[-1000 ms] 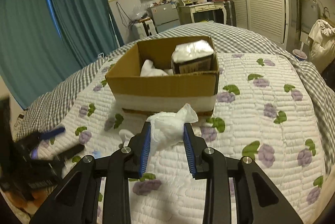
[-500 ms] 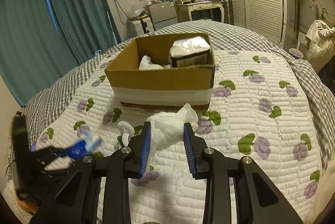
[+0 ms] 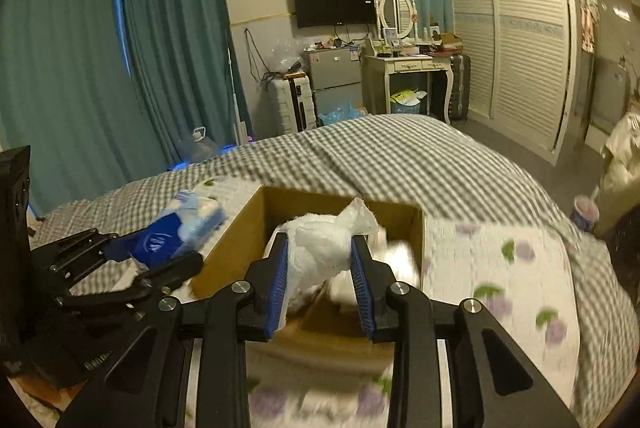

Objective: Organize soft objects
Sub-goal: 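Carry the blue tissue pack and white cloth into the box and release, then grasp the white pipe-cleaner toy with the left gripper while the right grasps the white mask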

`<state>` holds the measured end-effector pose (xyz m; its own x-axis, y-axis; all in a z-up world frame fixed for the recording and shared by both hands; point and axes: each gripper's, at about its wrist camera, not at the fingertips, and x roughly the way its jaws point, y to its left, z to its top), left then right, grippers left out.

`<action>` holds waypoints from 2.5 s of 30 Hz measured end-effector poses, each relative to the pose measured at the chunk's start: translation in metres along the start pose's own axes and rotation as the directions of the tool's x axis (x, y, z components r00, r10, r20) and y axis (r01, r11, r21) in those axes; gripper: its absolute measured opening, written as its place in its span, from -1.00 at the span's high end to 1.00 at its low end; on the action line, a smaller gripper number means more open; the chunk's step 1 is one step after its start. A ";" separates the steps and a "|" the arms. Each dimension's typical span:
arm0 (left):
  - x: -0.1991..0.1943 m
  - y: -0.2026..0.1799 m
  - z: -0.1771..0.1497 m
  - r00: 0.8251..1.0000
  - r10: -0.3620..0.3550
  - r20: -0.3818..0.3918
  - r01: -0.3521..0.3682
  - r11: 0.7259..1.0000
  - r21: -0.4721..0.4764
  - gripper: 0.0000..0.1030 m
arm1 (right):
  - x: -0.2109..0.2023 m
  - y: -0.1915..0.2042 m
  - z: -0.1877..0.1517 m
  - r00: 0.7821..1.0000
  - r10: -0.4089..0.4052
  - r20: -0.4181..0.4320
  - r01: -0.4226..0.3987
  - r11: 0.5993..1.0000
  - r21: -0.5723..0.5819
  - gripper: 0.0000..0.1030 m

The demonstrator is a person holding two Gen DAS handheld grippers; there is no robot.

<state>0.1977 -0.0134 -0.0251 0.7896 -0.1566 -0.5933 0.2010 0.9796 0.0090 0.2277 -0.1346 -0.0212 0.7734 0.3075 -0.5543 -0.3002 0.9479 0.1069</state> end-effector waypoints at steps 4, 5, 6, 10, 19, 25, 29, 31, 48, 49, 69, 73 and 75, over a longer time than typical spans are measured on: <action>0.051 0.003 0.011 0.999 0.015 -0.030 -0.015 1.000 -0.004 0.10 | 0.048 -0.011 0.017 0.999 0.003 -0.032 -0.002 1.000 0.003 0.42; 0.059 0.004 0.012 0.999 0.021 -0.037 -0.021 1.000 -0.002 0.10 | 0.059 -0.014 0.018 0.999 0.004 -0.043 -0.004 1.000 0.008 0.42; 0.067 0.005 0.013 0.999 0.026 -0.044 -0.026 1.000 0.002 0.10 | 0.072 -0.018 0.018 0.999 0.004 -0.055 -0.003 1.000 0.013 0.42; 0.091 0.007 0.010 0.997 0.043 -0.070 -0.041 0.999 0.023 0.10 | 0.101 -0.028 0.014 0.997 0.007 -0.082 -0.004 0.999 0.034 0.42; 0.063 -0.009 0.017 0.997 0.072 -0.038 -0.070 0.996 0.051 -0.54 | 0.075 -0.035 0.022 0.998 -0.026 -0.054 0.030 0.996 0.079 -0.18; -0.013 -0.019 0.044 0.993 0.106 0.048 -0.108 0.993 0.037 -0.55 | -0.012 -0.023 0.045 0.997 -0.069 0.045 0.066 0.996 0.053 -0.42; -0.075 -0.029 0.055 0.982 0.138 0.129 -0.143 0.989 0.029 -0.60 | -0.080 -0.016 0.056 0.990 -0.101 0.097 0.097 0.994 0.040 -0.66; -0.103 -0.029 0.055 0.976 0.153 0.155 -0.158 0.987 0.014 -0.79 | -0.118 -0.012 0.056 0.985 -0.121 0.122 0.119 0.992 0.030 -0.79; -0.089 -0.038 -0.057 0.988 0.155 -0.005 -0.155 0.987 -0.045 -0.80 | -0.139 -0.018 -0.071 0.987 -0.158 0.016 0.158 0.987 0.036 -1.00; -0.073 -0.036 -0.071 0.988 0.147 -0.044 -0.149 0.988 -0.050 -0.80 | -0.128 -0.020 -0.080 0.988 -0.155 0.009 0.155 0.987 0.051 -1.00; 0.021 -0.034 -0.161 0.943 -0.046 -0.331 0.049 0.999 -0.001 0.36 | 0.020 -0.016 -0.150 0.977 -0.075 -0.202 0.105 0.984 0.144 -0.98; 0.012 -0.018 -0.152 0.960 -0.045 -0.277 0.045 0.999 -0.006 0.36 | 0.039 -0.013 -0.158 0.967 -0.061 -0.248 0.100 0.984 0.147 -0.90; 0.012 -0.008 -0.148 0.965 -0.044 -0.257 0.040 0.999 -0.021 0.36 | 0.047 -0.012 -0.161 0.963 -0.046 -0.266 0.089 0.984 0.155 -0.84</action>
<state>0.1197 -0.0048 -0.1517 0.6045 -0.1616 -0.7800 0.2203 0.9749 -0.0313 0.1779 -0.1454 -0.1818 0.6103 0.2305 -0.7579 -0.1400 0.9730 0.1833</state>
